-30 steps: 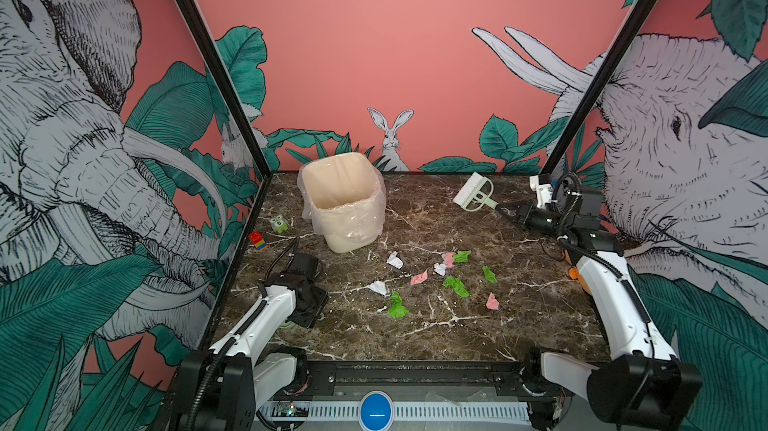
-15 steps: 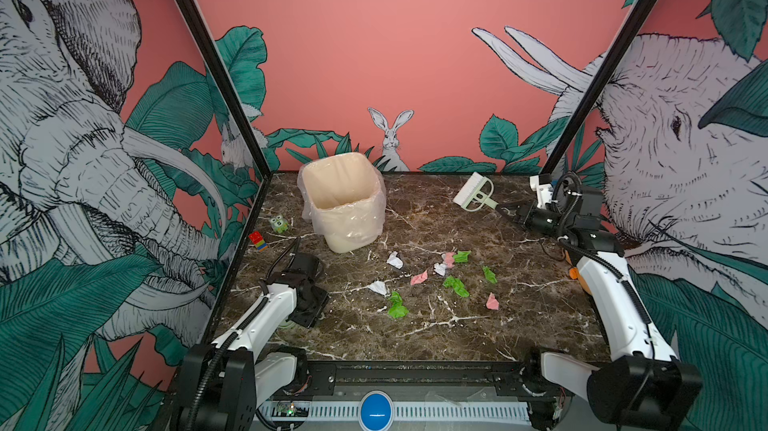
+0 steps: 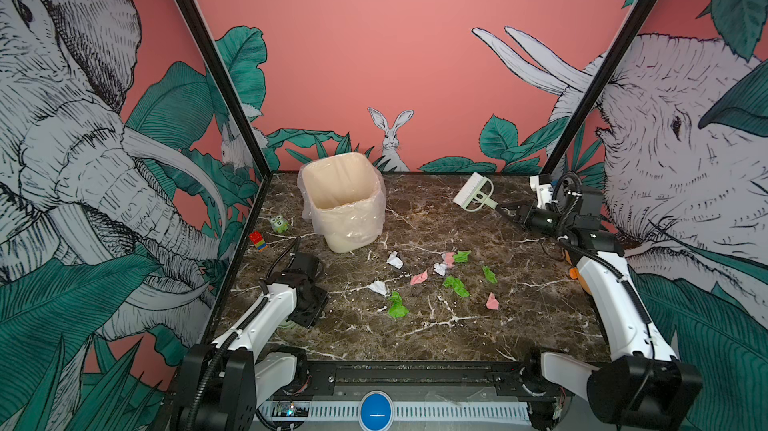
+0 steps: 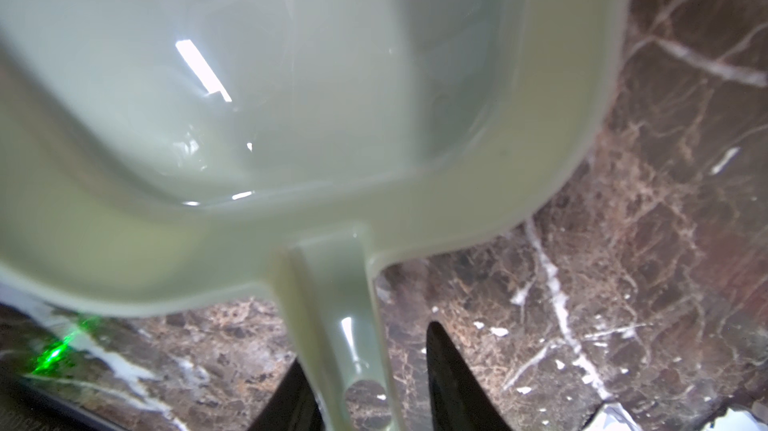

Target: Sweep away the paper scraps from the table

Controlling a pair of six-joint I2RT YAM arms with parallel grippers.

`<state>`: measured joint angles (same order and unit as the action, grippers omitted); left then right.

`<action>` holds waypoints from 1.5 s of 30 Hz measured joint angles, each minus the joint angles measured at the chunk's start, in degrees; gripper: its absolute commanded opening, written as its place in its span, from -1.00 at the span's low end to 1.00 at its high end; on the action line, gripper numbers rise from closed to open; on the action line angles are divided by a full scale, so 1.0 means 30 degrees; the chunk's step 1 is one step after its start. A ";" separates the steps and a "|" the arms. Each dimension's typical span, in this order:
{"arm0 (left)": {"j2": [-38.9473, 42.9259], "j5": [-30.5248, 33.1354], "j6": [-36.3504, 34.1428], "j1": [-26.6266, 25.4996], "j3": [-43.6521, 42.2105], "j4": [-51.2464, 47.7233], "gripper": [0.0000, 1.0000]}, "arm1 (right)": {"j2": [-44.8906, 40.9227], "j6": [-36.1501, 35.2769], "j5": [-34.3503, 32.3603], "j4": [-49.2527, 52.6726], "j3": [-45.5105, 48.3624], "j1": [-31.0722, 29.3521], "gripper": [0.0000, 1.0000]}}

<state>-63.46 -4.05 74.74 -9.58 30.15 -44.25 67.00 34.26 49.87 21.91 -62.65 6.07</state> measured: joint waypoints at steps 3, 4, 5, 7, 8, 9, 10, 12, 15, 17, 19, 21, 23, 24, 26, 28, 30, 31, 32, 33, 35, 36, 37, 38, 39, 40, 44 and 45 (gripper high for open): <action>0.0000 0.0000 -0.0007 0.0000 0.0000 -0.0007 -0.27 | 0.0000 0.0000 0.0000 0.0007 0.0000 0.0000 -1.00; 0.0007 0.0000 -0.0022 0.0000 0.0000 -0.0007 -0.28 | 0.0000 0.0000 0.0000 0.0015 0.0000 0.0000 -1.00; 0.0022 0.0000 -0.0044 0.0000 0.0000 -0.0015 -0.29 | 0.0000 0.0000 0.0000 0.0007 0.0000 0.0000 -1.00; 0.0058 0.0007 -0.0066 0.0000 0.0000 -0.0029 -0.34 | 0.0000 0.0000 0.0000 0.0015 0.0000 0.0000 -1.00; 0.0095 0.0007 -0.0087 0.0000 0.0000 -0.0044 -0.36 | 0.0000 0.0000 0.0000 0.0015 0.0000 0.0000 -1.00; 0.0146 0.0022 -0.0095 0.0000 0.0000 -0.0051 -0.37 | 0.0000 0.0000 0.0000 0.0015 0.0000 0.0000 -1.00; 0.0197 0.0029 -0.0117 0.0000 0.0000 -0.0066 -0.37 | 0.0000 0.0000 0.0000 0.0015 0.0000 0.0000 -1.00; 0.0270 0.0036 -0.0124 0.0000 0.0000 -0.0066 -0.39 | 0.0000 0.0000 -0.0007 0.0015 0.0000 0.0000 -1.00; 0.0342 0.0036 -0.0124 0.0000 -0.0007 -0.0087 -0.41 | 0.0000 0.0000 -0.0007 0.0015 0.0000 0.0000 -1.00; 0.0393 0.0036 -0.0124 0.0000 -0.0036 -0.0095 -0.44 | 0.0000 0.0000 0.0000 0.0015 0.0000 0.0000 -1.00; 0.0452 0.0036 -0.0131 0.0000 -0.0066 -0.0131 -0.48 | -0.0007 0.0000 -0.0007 0.0015 0.0000 0.0000 -1.00; 0.0459 0.0036 -0.0146 0.0000 -0.0066 -0.0138 -0.50 | -0.0007 0.0007 -0.0007 0.0015 0.0000 0.0000 -1.00; 0.0481 0.0036 -0.0153 0.0000 -0.0066 -0.0138 -0.54 | -0.0015 0.0007 -0.0007 0.0015 0.0000 0.0000 -1.00; 0.0495 0.0036 -0.0175 0.0000 -0.0073 -0.0138 -0.55 | -0.0029 0.0007 -0.0007 0.0015 0.0000 0.0000 -1.00; 0.0554 0.0029 -0.0204 0.0000 -0.0073 -0.0138 -0.56 | -0.0073 0.0007 -0.0007 0.0015 0.0000 0.0000 -1.00; 0.0612 0.0029 -0.0211 0.0000 -0.0073 -0.0146 -0.56 | -0.0138 0.0007 -0.0007 0.0007 0.0000 0.0000 -1.00; 0.0721 0.0029 -0.0226 0.0000 -0.0073 -0.0175 -0.56 | -0.0175 0.0007 -0.0007 0.0015 0.0000 0.0000 -1.00; 0.0801 0.0036 -0.0255 0.0000 -0.0073 -0.0226 -0.56 | -0.0182 0.0007 -0.0007 0.0015 0.0000 0.0000 -1.00; 0.0874 0.0036 -0.0277 0.0000 -0.0073 -0.0277 -0.56 | -0.0197 0.0007 -0.0007 0.0007 0.0000 0.0000 -1.00; 0.0962 0.0036 -0.0342 0.0000 -0.0073 -0.0379 -0.55 | -0.0204 0.0007 -0.0007 0.0007 0.0000 0.0000 -1.00; 0.1115 0.0029 -0.0444 0.0000 -0.0066 -0.0634 -0.55 | -0.0211 0.0007 -0.0007 0.0007 0.0000 0.0000 -1.00; 0.1253 0.0036 -0.0568 0.0000 -0.0058 -0.0867 -0.55 | -0.0211 0.0015 -0.0007 0.0007 0.0000 0.0000 -1.00; 0.1348 0.0036 -0.0634 0.0000 -0.0036 -0.1020 -0.55 | -0.0211 0.0015 -0.0007 0.0007 0.0000 0.0000 -1.00; 0.1508 0.0044 -0.0787 0.0000 0.0015 -0.1290 -0.54 | -0.0211 0.0015 -0.0007 0.0007 0.0000 0.0000 -1.00; 0.1654 0.0051 -0.0896 0.0000 0.0095 -0.1515 -0.55 | -0.0211 0.0015 -0.0015 0.0007 0.0000 0.0000 -1.00; 0.1829 0.0066 -0.1005 0.0000 0.0226 -0.1814 -0.55 | -0.0211 0.0015 -0.0007 0.0007 0.0000 0.0000 -1.00; 0.2521 0.0219 -0.1676 0.0000 0.0816 -0.2856 -0.55 | -0.0211 0.0022 -0.0007 0.0007 0.0000 0.0000 -1.00; 0.2688 0.0270 -0.1909 0.0000 0.1013 -0.3184 -0.55 | -0.0211 0.0022 -0.0007 0.0000 0.0000 0.0000 -1.00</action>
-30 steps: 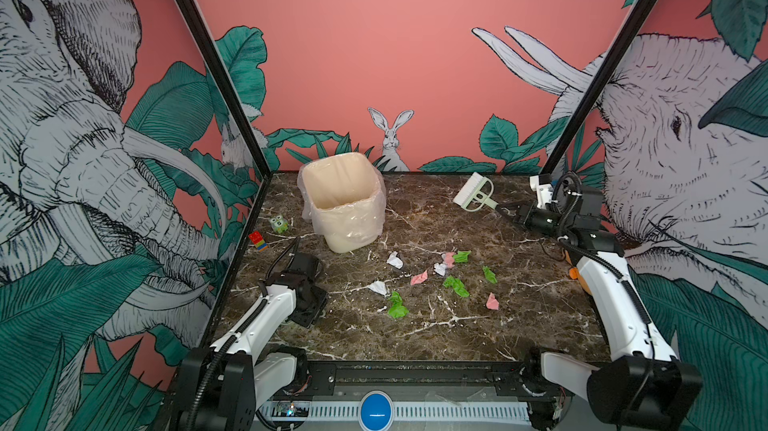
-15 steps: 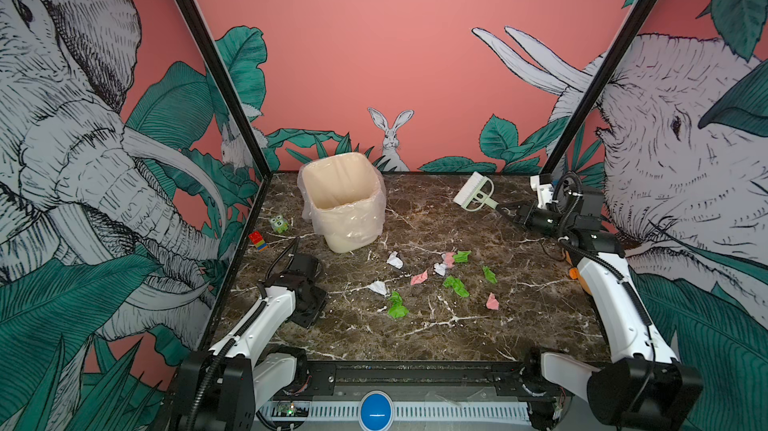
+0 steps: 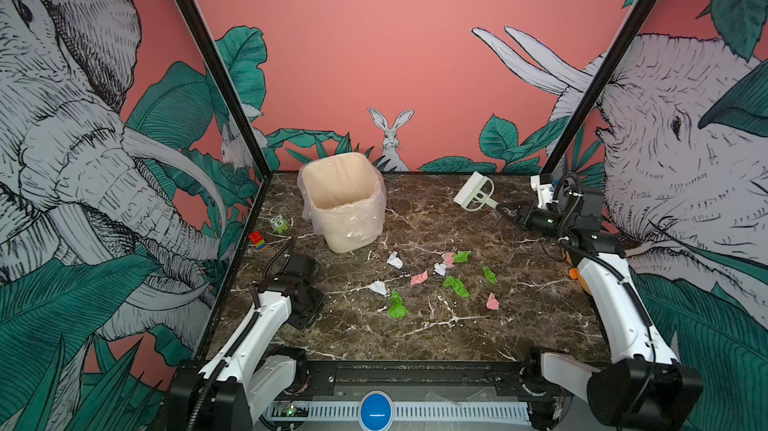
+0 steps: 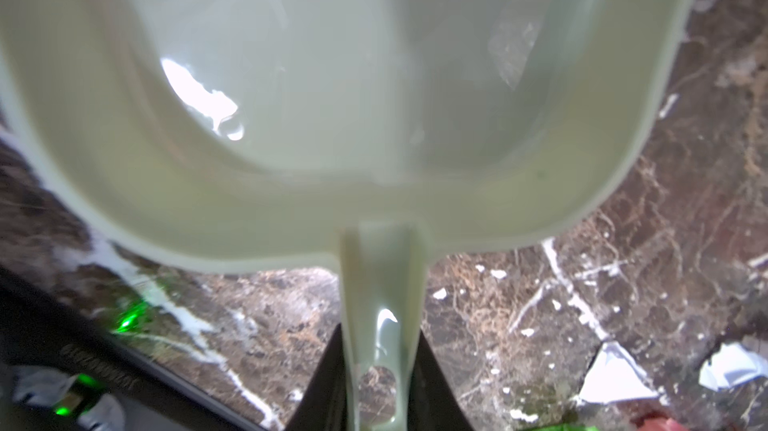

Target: Sweep away the paper scraps from the table

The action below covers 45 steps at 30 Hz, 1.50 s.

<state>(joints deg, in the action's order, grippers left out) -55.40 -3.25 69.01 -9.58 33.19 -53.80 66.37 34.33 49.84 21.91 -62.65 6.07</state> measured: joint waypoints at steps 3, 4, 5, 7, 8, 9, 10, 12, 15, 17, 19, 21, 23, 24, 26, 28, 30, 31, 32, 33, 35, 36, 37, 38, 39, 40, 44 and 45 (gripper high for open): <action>0.0277 0.0291 -0.0583 0.0000 0.0648 -0.0933 -0.54 | 0.0000 0.0007 0.0000 0.0000 0.0000 0.0000 -1.00; 0.0372 0.0401 -0.0809 0.0000 0.0911 -0.1260 -0.55 | 0.0000 0.0007 0.0000 0.0000 0.0000 0.0000 -1.00; 0.0481 0.0561 -0.1049 -0.0007 0.1253 -0.1617 -0.55 | 0.0000 0.0015 0.0000 0.0000 0.0000 0.0000 -1.00; 0.0707 0.0962 -0.1545 -0.0073 0.2025 -0.2288 -0.55 | 0.0000 0.0036 0.0000 0.0000 0.0000 0.0000 -1.00; 0.0823 0.1224 -0.1814 -0.0160 0.2499 -0.2652 -0.55 | 0.0000 0.0051 0.0000 -0.0007 0.0000 0.0000 -1.00; 0.0918 0.1508 -0.2040 -0.0240 0.2980 -0.2951 -0.55 | 0.0000 0.0051 0.0000 -0.0015 0.0000 0.0000 -1.00; 0.0998 0.1792 -0.2215 -0.0335 0.3424 -0.3235 -0.55 | 0.0000 0.0058 0.0000 -0.0015 0.0000 0.0000 -1.00; 0.1158 0.2528 -0.2557 -0.0663 0.4452 -0.3789 -0.55 | 0.0000 0.0058 0.0000 -0.0029 0.0000 0.0000 -1.00; 0.1421 0.3672 -0.2922 -0.1078 0.5785 -0.4393 -0.55 | 0.0007 0.0058 0.0000 -0.0044 0.0000 -0.0007 -1.00; 0.1486 0.4364 -0.3257 -0.1348 0.6608 -0.4707 -0.55 | 0.0022 0.0058 0.0000 -0.0044 0.0000 -0.0022 -1.00; 0.1355 0.5100 -0.3730 -0.1712 0.7672 -0.4954 -0.54 | 0.0051 0.0044 -0.0007 0.0007 -0.0029 -0.0051 -1.00; 0.0874 0.6003 -0.4517 -0.2514 0.9129 -0.5180 -0.54 | 0.0168 -0.0080 -0.0058 0.0255 -0.0270 -0.0168 -1.00; 0.0204 0.6856 -0.5413 -0.3585 1.0528 -0.5195 -0.53 | 0.0299 -0.0342 -0.0219 0.0729 -0.0648 -0.0299 -1.00; -0.0189 0.7337 -0.5974 -0.4269 1.1264 -0.5187 -0.53 | 0.0328 -0.0539 -0.0335 0.0998 -0.0823 -0.0386 -1.00; -0.0954 0.8422 -0.7016 -0.5836 1.2684 -0.5377 -0.53 | 0.0364 -0.0947 -0.0532 0.1537 -0.1115 -0.0539 -1.00; -0.1705 0.9566 -0.8094 -0.7570 1.4061 -0.5617 -0.52 | 0.0357 -0.1355 -0.0743 0.2069 -0.1297 -0.0670 -1.00; -0.2353 1.0710 -0.9129 -0.9165 1.5242 -0.5756 -0.52 | 0.0357 -0.1676 -0.0962 0.2499 -0.1348 -0.0801 -1.00; -0.2579 1.1169 -0.9602 -0.9930 1.5628 -0.5836 -0.52 | 0.0357 -0.1800 -0.1064 0.2718 -0.1348 -0.0874 -1.00; -0.2790 1.1606 -1.0069 -1.0615 1.5963 -0.5931 -0.52 | 0.0357 -0.1938 -0.1195 0.2980 -0.1348 -0.0925 -1.00; -0.3031 1.2029 -1.0579 -1.1351 1.6254 -0.6003 -0.52 | 0.0357 -0.2098 -0.1362 0.3264 -0.1348 -0.1027 -1.00; -0.3519 1.2546 -1.1482 -1.2582 1.6691 -0.6127 -0.52 | 0.0357 -0.2412 -0.1712 0.3781 -0.1377 -0.1180 -1.00; -0.3861 1.2750 -1.1978 -1.3238 1.6866 -0.6120 -0.52 | 0.0364 -0.2645 -0.1967 0.4255 -0.1479 -0.1282 -1.00; -0.4226 1.2910 -1.2429 -1.3814 1.7019 -0.6120 -0.52 | 0.0393 -0.2900 -0.2244 0.4779 -0.1654 -0.1392 -1.00; -0.4546 1.2939 -1.2815 -1.4258 1.7078 -0.6062 -0.52 | 0.0408 -0.3118 -0.2499 0.5224 -0.1858 -0.1486 -1.00; -0.4918 1.2874 -1.3238 -1.4702 1.7085 -0.5989 -0.52 | 0.0444 -0.3453 -0.2790 0.5763 -0.2149 -0.1574 -1.00; -0.5282 1.2684 -1.3588 -1.5030 1.7085 -0.5945 -0.52 | 0.0466 -0.3694 -0.3082 0.6237 -0.2412 -0.1668 -1.00; -0.6295 1.1366 -1.4790 -1.5606 1.7041 -0.5676 -0.52 | 0.0466 -0.4634 -0.4299 0.8094 -0.3184 -0.1953 -1.00; -0.6470 1.0987 -1.5052 -1.5701 1.7005 -0.5625 -0.52 | 0.0466 -0.4809 -0.4605 0.8546 -0.3286 -0.2018 -1.00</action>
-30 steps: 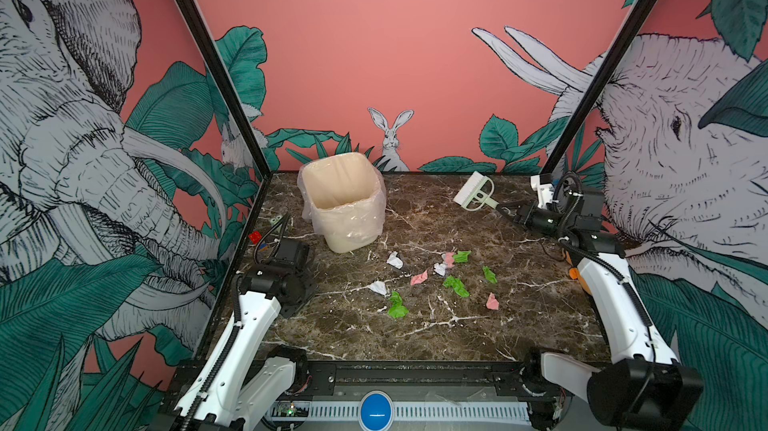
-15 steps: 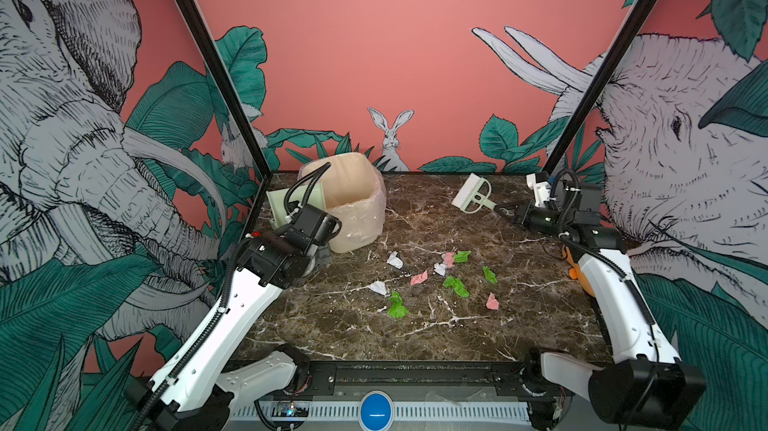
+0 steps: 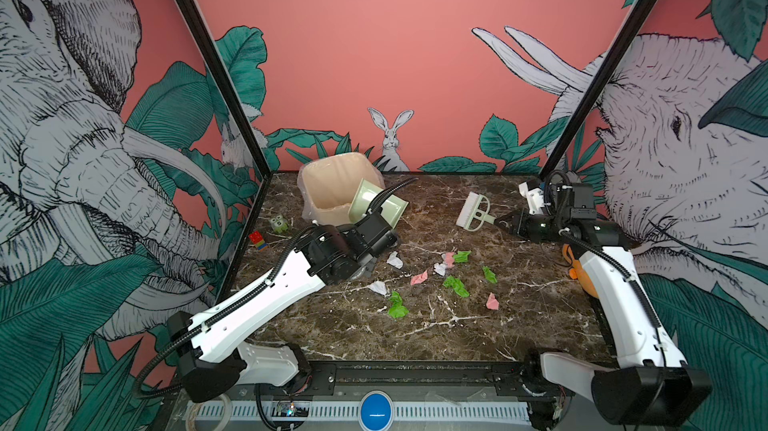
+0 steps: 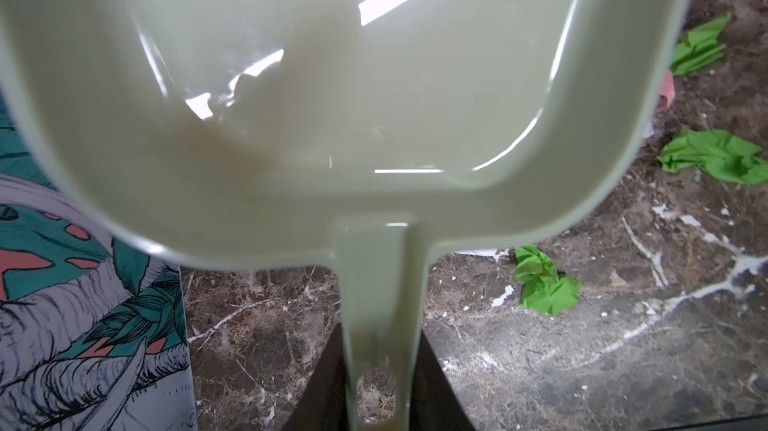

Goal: Sweep away the paper scraps from the table
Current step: 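Carry the dustpan to the scraps with the left gripper while the right lowers the brush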

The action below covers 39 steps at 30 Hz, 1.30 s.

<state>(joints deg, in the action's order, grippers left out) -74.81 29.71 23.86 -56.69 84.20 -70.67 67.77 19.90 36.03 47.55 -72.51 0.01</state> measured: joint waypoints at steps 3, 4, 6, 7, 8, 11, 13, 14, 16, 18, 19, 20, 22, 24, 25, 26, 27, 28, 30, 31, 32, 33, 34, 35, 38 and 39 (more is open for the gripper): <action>-0.0357 -0.1239 -0.0721 -0.0415 -0.0284 0.0182 -0.51 | 0.0000 -0.0517 -0.1005 0.1421 -0.0197 -0.0197 -1.00; -0.0481 -0.1814 -0.1035 -0.0707 -0.0495 0.0233 -0.51 | 0.0000 -0.0685 -0.1384 0.1887 -0.0211 -0.0284 -1.00; -0.0729 -0.2761 -0.1523 -0.1122 -0.0831 0.0262 -0.51 | 0.0000 -0.0947 -0.2011 0.2776 -0.0226 -0.0444 -1.00; -0.0867 -0.3213 -0.1727 -0.1282 -0.0962 0.0284 -0.51 | 0.0000 -0.1122 -0.2419 0.3293 -0.0233 -0.0568 -1.00; -0.1042 -0.3701 -0.1974 -0.1464 -0.1064 0.0284 -0.50 | 0.0000 -0.1268 -0.2725 0.3730 -0.0291 -0.0656 -1.00; -0.1537 -0.4991 -0.2761 -0.1902 -0.1217 0.0401 -0.50 | 0.0000 -0.1705 -0.3920 0.5217 -0.0925 -0.1042 -1.00; -0.1851 -0.5938 -0.3373 -0.2033 -0.1231 0.0576 -0.48 | 0.0000 -0.2018 -0.4874 0.6127 -0.1574 -0.1450 -1.00; -0.1974 -0.6397 -0.3614 -0.2084 -0.1231 0.0627 -0.47 | 0.0000 -0.2113 -0.5224 0.6419 -0.1792 -0.1617 -1.00; -0.2295 -0.7439 -0.4218 -0.2098 -0.1239 0.0663 -0.47 | 0.0007 -0.2346 -0.6244 0.7227 -0.2317 -0.2208 -1.00; -0.2579 -0.8269 -0.4692 -0.2098 -0.1246 0.0678 -0.46 | 0.0073 -0.2514 -0.7169 0.7941 -0.2674 -0.2776 -1.00; -0.2718 -0.8590 -0.4881 -0.2098 -0.1253 0.0678 -0.46 | 0.0131 -0.2557 -0.7570 0.8320 -0.2827 -0.3031 -1.00; -0.2849 -0.8969 -0.5122 -0.2127 -0.1268 0.0685 -0.46 | 0.0211 -0.2572 -0.7985 0.8670 -0.2943 -0.3359 -1.00; -0.2994 -0.9508 -0.5472 -0.2149 -0.1275 0.0692 -0.46 | 0.0350 -0.2565 -0.8772 0.9267 -0.2994 -0.3912 -1.00; -0.3045 -1.0054 -0.5850 -0.2186 -0.1377 0.0750 -0.46 | 0.0444 -0.2484 -0.9493 0.9857 -0.2987 -0.4320 -1.00; -0.3053 -1.0265 -0.5982 -0.2193 -0.1428 0.0772 -0.46 | 0.0444 -0.2397 -0.9741 1.0032 -0.2980 -0.4444 -1.00; -0.3045 -1.0367 -0.6076 -0.2200 -0.1523 0.0838 -0.47 | 0.0401 -0.2317 -0.9959 1.0178 -0.2951 -0.4546 -1.00; -0.3045 -1.0426 -0.6186 -0.2200 -0.1647 0.0889 -0.48 | 0.0328 -0.2135 -1.0098 1.0338 -0.2936 -0.4641 -1.00; -0.3045 -1.0440 -0.6273 -0.2200 -0.1727 0.0940 -0.48 | 0.0277 -0.2040 -1.0178 1.0404 -0.2922 -0.4670 -1.00; -0.2980 -1.0389 -0.6331 -0.2200 -0.1953 0.1129 -0.49 | 0.0131 -0.1836 -1.0309 1.0462 -0.2922 -0.4765 -1.00; -0.2892 -1.0346 -0.6331 -0.2186 -0.2091 0.1239 -0.50 | 0.0058 -0.1698 -1.0338 1.0469 -0.2922 -0.4794 -1.00; -0.2754 -1.0265 -0.6324 -0.2193 -0.2251 0.1406 -0.50 | 0.0007 -0.1625 -1.0353 1.0477 -0.2922 -0.4801 -1.00; -0.2550 -1.0185 -0.6317 -0.2200 -0.2382 0.1596 -0.50 | -0.0007 -0.1559 -1.0367 1.0469 -0.2922 -0.4830 -1.00; -0.2448 -1.0091 -0.6309 -0.2200 -0.2412 0.1668 -0.51 | -0.0007 -0.1537 -1.0367 1.0462 -0.2922 -0.4852 -1.00; -0.2288 -0.9967 -0.6295 -0.2200 -0.2412 0.1800 -0.52 | 0.0007 -0.1479 -1.0367 1.0433 -0.2922 -0.4881 -1.00; -0.1865 -0.9500 -0.6251 -0.2200 -0.2404 0.2353 -0.54 | 0.0073 -0.1348 -1.0360 1.0295 -0.2922 -0.4881 -1.00; -0.1719 -0.9347 -0.6244 -0.2200 -0.2397 0.2601 -0.55 | 0.0131 -0.1333 -1.0353 1.0236 -0.2922 -0.4881 -1.00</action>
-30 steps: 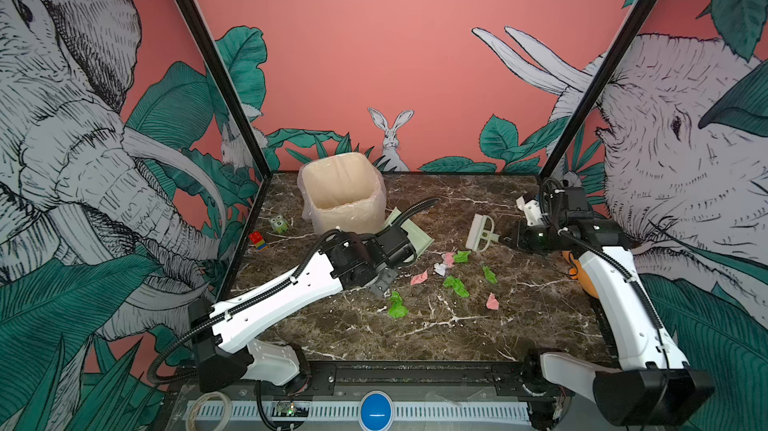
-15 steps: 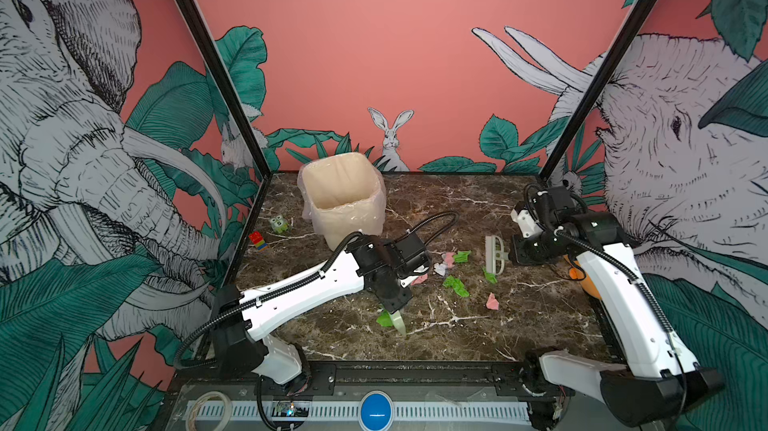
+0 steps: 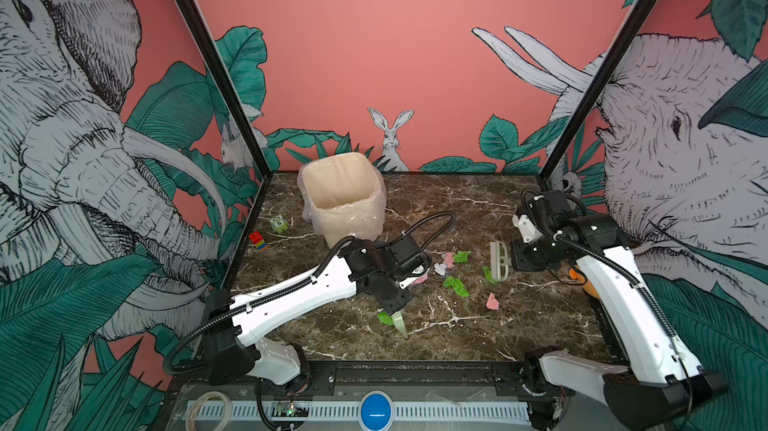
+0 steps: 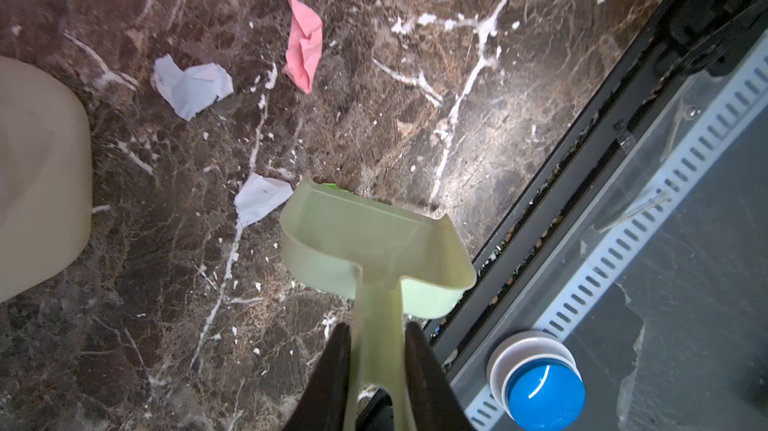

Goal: Sweep away the paper scraps from the table
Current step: 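Carry the dustpan to the scraps with the left gripper while the right lowers the brush, then set the dustpan down beside the scraps while the right brush hovers above them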

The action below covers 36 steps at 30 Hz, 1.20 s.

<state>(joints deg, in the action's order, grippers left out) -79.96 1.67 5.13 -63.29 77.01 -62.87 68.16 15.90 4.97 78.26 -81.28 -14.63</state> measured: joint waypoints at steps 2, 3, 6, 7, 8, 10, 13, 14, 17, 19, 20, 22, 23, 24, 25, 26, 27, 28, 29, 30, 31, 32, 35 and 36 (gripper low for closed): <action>0.0175 0.0328 0.0022 0.0000 0.0080 0.0568 -0.57 | 0.0168 0.0058 0.0007 -0.0124 0.0000 -0.0007 -1.00; 0.0211 0.0423 0.0073 0.0000 0.0175 0.0874 -0.57 | 0.0248 0.0058 0.0007 -0.0204 0.0000 -0.0007 -1.00; 0.0233 0.0714 0.0248 0.0000 0.0219 0.2324 -0.59 | 0.0350 0.0058 0.0000 -0.0415 0.0000 -0.0007 -1.00; 0.0233 0.0765 0.0372 0.0000 0.0219 0.2805 -0.59 | 0.0335 0.0058 -0.0007 -0.0444 0.0000 -0.0015 -1.00; 0.0233 0.0794 0.0430 0.0000 0.0204 0.3402 -0.59 | 0.0321 0.0058 -0.0007 -0.0437 0.0007 -0.0022 -1.00; 0.0299 0.0794 0.0648 0.0000 -0.0015 0.4772 -0.59 | 0.0262 0.0058 -0.0007 -0.0510 0.0080 -0.0036 -1.00; 0.0568 0.0772 0.0947 0.0000 -0.1151 0.6900 -0.60 | 0.0153 0.0066 -0.0007 -0.0619 0.0357 -0.0073 -1.00; 0.0648 0.0765 0.0998 0.0000 -0.1647 0.7461 -0.60 | 0.0146 0.0058 -0.0007 -0.0641 0.0423 -0.0080 -1.00; 0.0772 0.0743 0.1224 0.0000 -0.3475 0.9012 -0.60 | 0.0138 0.0066 -0.0007 -0.0736 0.0466 -0.0095 -1.00; 0.0838 0.0721 0.1392 0.0000 -0.4386 0.9704 -0.60 | 0.0124 0.0058 -0.0015 -0.0750 0.0466 -0.0095 -1.00; 0.0933 0.0670 0.1501 0.0000 -0.4809 1.0018 -0.61 | 0.0124 0.0058 -0.0015 -0.0743 0.0466 -0.0095 -1.00; 0.1209 0.0554 0.1749 0.0000 -0.5421 1.0440 -0.61 | 0.0117 0.0058 -0.0015 -0.0750 0.0466 -0.0095 -1.00; 0.1450 0.0415 0.1938 0.0000 -0.5697 1.0681 -0.61 | 0.0117 0.0058 -0.0015 -0.0758 0.0466 -0.0102 -1.00; 0.1719 0.0270 0.2084 0.0000 -0.5960 1.0936 -0.61 | 0.0117 0.0058 -0.0007 -0.0787 0.0466 -0.0102 -1.00; 0.1967 0.0197 0.2193 0.0000 -0.6113 1.1081 -0.60 | 0.0117 0.0058 0.0000 -0.0809 0.0466 -0.0102 -1.00; 0.2266 0.0087 0.2331 0.0000 -0.6317 1.1336 -0.60 | 0.0117 0.0066 0.0007 -0.0838 0.0466 -0.0109 -1.00; 0.2535 -0.0007 0.2426 0.0000 -0.6550 1.1577 -0.60 | 0.0124 0.0066 0.0022 -0.0874 0.0466 -0.0109 -1.00; 0.2754 -0.0138 0.2514 0.0000 -0.6761 1.1737 -0.60 | 0.0131 0.0066 0.0051 -0.0896 0.0466 -0.0109 -1.00; 0.2958 -0.0277 0.2608 0.0000 -0.7002 1.1876 -0.59 | 0.0138 0.0066 0.0066 -0.0918 0.0466 -0.0109 -1.00; 0.3075 -0.0415 0.2681 0.0000 -0.7257 1.2007 -0.59 | 0.0168 0.0066 0.0073 -0.0940 0.0466 -0.0109 -1.00; 0.3118 -0.0539 0.2739 0.0000 -0.7453 1.2072 -0.59 | 0.0197 0.0073 0.0080 -0.0947 0.0466 -0.0109 -1.00; 0.3111 -0.0641 0.2798 0.0000 -0.7745 1.2116 -0.59 | 0.0219 0.0073 0.0087 -0.0954 0.0466 -0.0109 -1.00; 0.3089 -0.0678 0.2849 0.0000 -0.8735 1.2218 -0.59 | 0.0270 0.0087 0.0131 -0.0991 0.0466 -0.0109 -1.00; 0.3045 -0.0678 0.2841 0.0000 -0.9012 1.2225 -0.59 | 0.0277 0.0109 0.0138 -0.1005 0.0466 -0.0109 -1.00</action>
<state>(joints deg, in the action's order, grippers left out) -70.83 -0.36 13.65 -63.29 49.98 -26.20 68.99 16.23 5.39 75.24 -79.88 -14.96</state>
